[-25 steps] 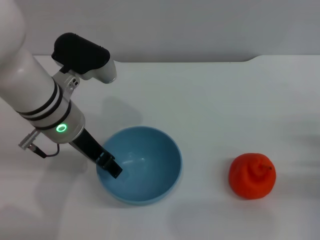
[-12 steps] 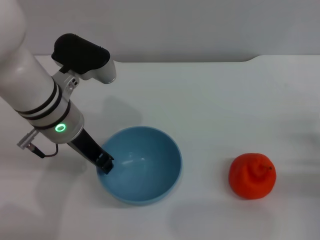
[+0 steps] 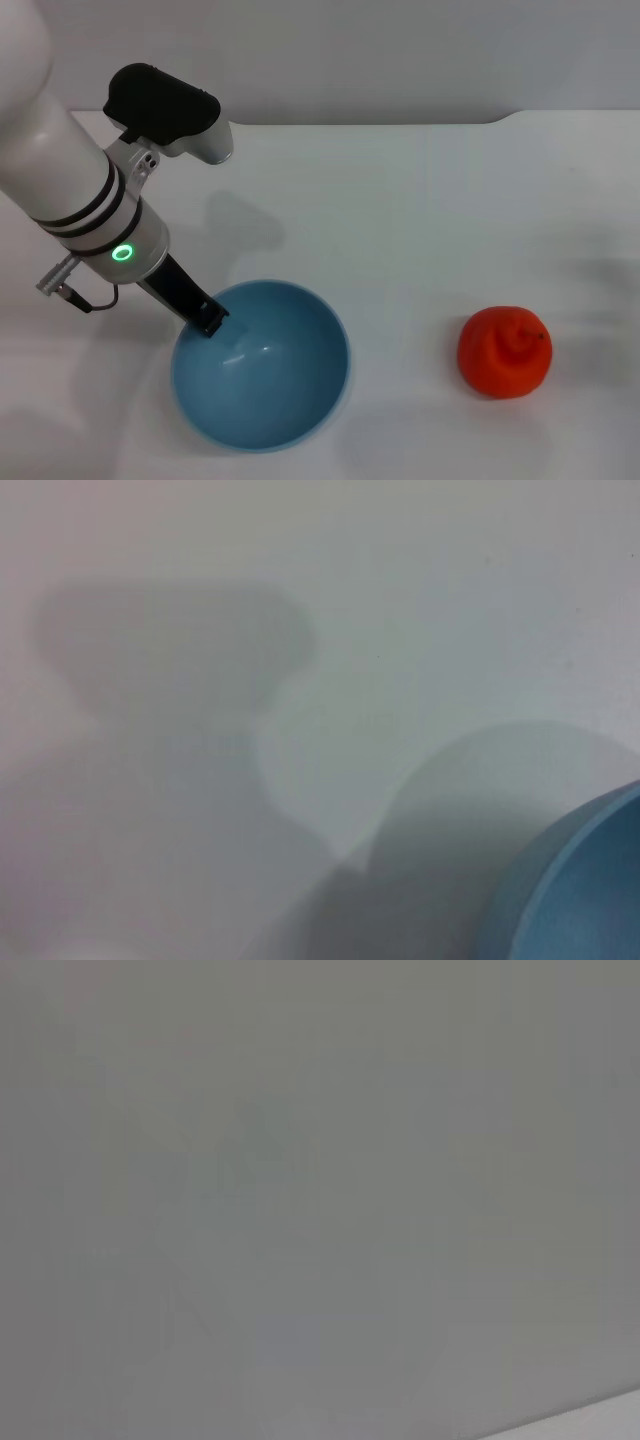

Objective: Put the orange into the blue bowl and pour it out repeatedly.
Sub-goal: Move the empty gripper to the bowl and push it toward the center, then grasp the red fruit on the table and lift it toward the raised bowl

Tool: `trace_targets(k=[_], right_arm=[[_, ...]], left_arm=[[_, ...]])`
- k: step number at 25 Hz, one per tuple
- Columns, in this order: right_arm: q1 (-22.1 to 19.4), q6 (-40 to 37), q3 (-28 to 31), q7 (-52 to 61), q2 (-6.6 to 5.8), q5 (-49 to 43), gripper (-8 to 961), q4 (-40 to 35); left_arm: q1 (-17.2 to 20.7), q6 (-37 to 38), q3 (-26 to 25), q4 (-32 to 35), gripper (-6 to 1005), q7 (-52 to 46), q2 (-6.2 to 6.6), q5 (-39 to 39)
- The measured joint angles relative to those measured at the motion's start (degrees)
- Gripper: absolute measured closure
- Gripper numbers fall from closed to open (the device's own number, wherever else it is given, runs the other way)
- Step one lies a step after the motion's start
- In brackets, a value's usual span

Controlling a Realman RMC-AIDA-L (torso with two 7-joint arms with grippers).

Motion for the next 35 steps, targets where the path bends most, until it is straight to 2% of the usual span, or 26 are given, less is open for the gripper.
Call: trace_targets(k=[4, 8, 10, 14, 19, 22, 24, 27, 30, 35], right_arm=[[1.05, 0.03, -0.08, 2.54, -0.06, -0.07, 456, 0.76], [2.68, 0.38, -0.42, 16.00, -0.45, -4.11, 456, -0.15], [3.71, 0.90, -0.45, 25.01, -0.56, -9.34, 457, -2.64], [6.40, 4.29, -1.65, 48.31, -0.82, -22.86, 457, -12.04], [9.65, 4.98, -12.38, 88.03, -1.18, -48.57, 458, -31.79], [10.66, -0.69, -20.26, 108.70, -1.47, -63.72, 459, -45.89], [11.85, -7.39, -23.51, 119.30, -1.52, -73.83, 459, -55.26], [14.58, -18.89, -25.32, 125.12, -1.54, -84.41, 459, -63.72], [17.75, -27.93, -26.62, 125.66, -1.58, -90.43, 460, -67.09], [19.92, -34.45, -32.60, 126.58, -1.59, -93.50, 461, -67.70]], left_arm=[[0.06, -0.37, -0.49, 0.25, 998, -0.24, 0.00, 0.05], [0.08, -1.19, -0.90, 0.45, 1001, -0.29, -0.01, -0.25], [0.07, -1.61, -1.07, 0.49, 1001, -0.30, -0.01, -0.41], [-0.01, -2.46, -1.18, 0.57, 1001, -0.60, 0.03, -0.61], [0.22, -3.56, -1.22, 0.60, 1000, -1.00, 0.15, -0.64], [0.36, -3.80, -1.33, 0.60, 1000, -1.02, 0.20, -0.65], [0.44, -3.82, -1.70, 0.61, 1000, -0.97, 0.26, -0.64], [0.47, -3.82, -2.01, 0.60, 1000, -0.77, 0.28, -0.65], [0.53, -3.81, -2.02, 0.49, 1001, -0.64, 0.28, -0.64], [0.52, -3.63, -2.02, 0.44, 1001, -0.56, 0.26, -0.64]])
